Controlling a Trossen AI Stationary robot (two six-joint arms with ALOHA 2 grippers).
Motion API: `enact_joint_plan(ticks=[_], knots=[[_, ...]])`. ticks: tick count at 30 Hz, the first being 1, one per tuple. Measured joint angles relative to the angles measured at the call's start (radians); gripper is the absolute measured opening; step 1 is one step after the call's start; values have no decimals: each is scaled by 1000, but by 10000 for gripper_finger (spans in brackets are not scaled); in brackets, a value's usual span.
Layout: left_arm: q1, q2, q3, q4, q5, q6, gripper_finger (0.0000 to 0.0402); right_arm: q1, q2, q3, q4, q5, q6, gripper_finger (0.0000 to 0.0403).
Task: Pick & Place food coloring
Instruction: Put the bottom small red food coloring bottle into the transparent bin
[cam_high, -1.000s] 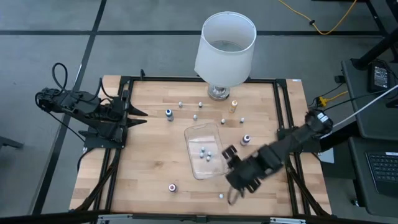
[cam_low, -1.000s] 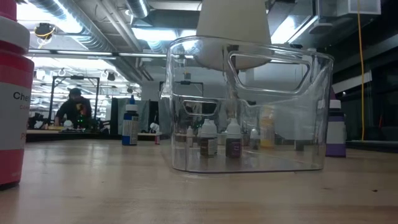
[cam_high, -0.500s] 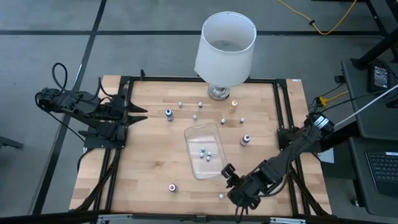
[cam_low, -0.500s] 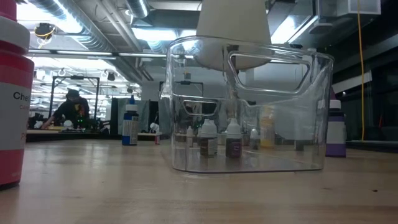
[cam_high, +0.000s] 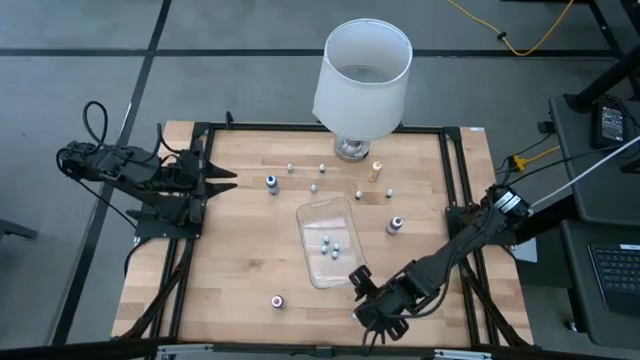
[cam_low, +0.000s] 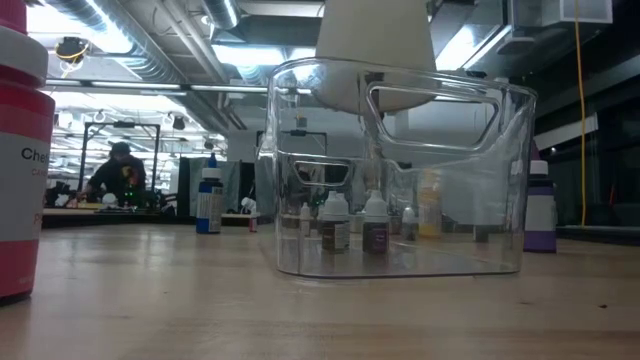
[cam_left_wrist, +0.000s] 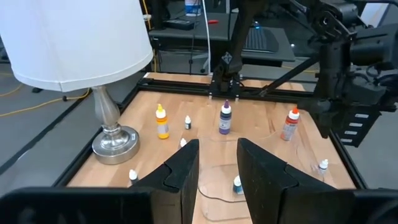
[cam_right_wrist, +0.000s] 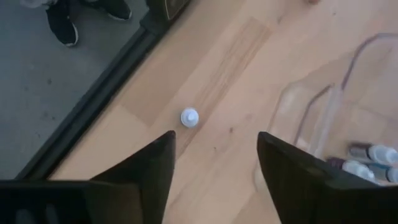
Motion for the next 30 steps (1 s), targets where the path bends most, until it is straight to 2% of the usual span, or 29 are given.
enact_joint_plan(ticks=[6, 12, 30], knots=[[0, 0, 0, -21, 2, -7, 104, 0, 61, 0, 54, -18, 71, 236], [0, 0, 0, -39, 23, -15, 104, 0, 120, 0, 69, -53, 75, 227], [0, 0, 0, -40, 21, -16, 104, -29, 221, -2, 89, -53, 72, 225]])
